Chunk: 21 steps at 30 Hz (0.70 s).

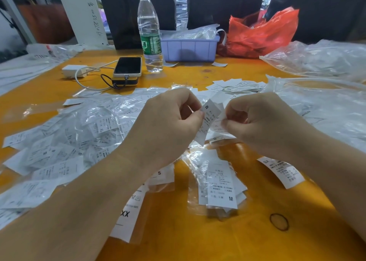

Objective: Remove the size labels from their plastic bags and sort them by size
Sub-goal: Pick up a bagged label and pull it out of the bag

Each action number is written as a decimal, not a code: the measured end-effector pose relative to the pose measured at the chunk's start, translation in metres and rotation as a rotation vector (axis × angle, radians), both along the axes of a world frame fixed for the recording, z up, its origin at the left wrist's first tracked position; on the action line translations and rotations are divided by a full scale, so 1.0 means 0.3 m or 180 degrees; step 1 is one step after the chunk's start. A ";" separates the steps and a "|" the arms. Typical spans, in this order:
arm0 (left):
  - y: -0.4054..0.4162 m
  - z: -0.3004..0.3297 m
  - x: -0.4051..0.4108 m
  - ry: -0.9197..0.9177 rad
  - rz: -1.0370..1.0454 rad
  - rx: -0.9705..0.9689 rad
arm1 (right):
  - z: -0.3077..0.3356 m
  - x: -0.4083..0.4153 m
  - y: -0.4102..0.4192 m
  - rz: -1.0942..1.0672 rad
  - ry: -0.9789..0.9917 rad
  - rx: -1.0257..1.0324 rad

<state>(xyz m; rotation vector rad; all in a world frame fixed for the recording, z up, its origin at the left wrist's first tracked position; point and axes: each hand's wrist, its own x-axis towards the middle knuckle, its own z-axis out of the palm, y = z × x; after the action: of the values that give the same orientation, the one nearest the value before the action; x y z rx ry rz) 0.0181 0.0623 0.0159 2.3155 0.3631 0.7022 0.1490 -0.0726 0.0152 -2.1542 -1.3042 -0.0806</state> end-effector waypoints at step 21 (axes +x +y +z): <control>0.007 0.004 0.006 -0.0049 0.0046 -0.0089 | 0.001 0.004 0.000 -0.0343 -0.0100 0.0268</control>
<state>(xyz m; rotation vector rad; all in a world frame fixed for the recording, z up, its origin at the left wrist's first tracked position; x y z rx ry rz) 0.0198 0.0643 0.0170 2.2821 0.3807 0.7175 0.1501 -0.0727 0.0156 -2.1580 -1.1804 -0.2102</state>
